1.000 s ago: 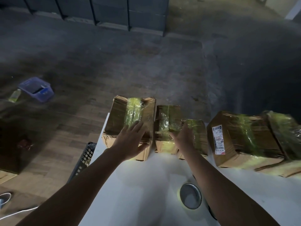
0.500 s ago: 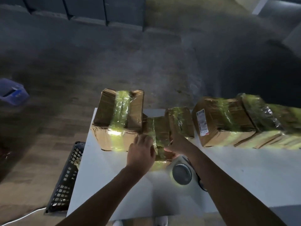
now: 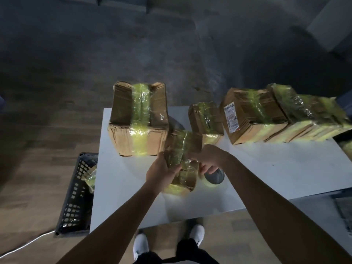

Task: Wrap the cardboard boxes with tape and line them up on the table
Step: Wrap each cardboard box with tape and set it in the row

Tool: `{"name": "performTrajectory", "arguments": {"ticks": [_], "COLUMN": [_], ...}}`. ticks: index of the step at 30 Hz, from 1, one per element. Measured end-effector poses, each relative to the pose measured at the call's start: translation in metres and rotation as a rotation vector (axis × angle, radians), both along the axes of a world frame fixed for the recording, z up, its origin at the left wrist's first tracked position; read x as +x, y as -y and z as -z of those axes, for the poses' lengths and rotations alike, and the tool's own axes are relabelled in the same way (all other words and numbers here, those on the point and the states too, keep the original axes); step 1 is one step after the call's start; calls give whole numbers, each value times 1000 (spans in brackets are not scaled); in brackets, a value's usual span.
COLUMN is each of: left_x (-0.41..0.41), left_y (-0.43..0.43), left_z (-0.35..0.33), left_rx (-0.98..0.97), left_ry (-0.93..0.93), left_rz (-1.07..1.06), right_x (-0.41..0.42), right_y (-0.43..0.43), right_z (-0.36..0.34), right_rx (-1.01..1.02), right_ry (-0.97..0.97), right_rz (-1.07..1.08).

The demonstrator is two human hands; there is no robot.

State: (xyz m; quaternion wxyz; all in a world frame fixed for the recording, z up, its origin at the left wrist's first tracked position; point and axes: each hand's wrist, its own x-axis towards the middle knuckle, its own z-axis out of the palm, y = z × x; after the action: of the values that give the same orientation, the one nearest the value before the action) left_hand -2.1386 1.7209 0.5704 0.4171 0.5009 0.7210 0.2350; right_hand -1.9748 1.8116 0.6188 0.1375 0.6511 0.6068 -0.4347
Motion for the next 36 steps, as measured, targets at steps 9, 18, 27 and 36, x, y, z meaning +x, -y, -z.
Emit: {"name": "performTrajectory", "arguments": {"ticks": [9, 18, 27, 36], "left_x": [4, 38, 15, 6], "left_y": [5, 12, 29, 20], "left_z": [2, 2, -1, 0], "left_rx": [-6, 107, 95, 61], "left_ry": [-205, -501, -588, -196], "left_rz": [26, 89, 24, -80], "right_x": [-16, 2, 15, 5], "right_y": [26, 0, 5, 13], "right_z": [28, 15, 18, 9], "right_rx": [374, 562, 675, 736], "right_ry": [352, 217, 387, 417], "right_rz": [-99, -503, -595, -776]}}
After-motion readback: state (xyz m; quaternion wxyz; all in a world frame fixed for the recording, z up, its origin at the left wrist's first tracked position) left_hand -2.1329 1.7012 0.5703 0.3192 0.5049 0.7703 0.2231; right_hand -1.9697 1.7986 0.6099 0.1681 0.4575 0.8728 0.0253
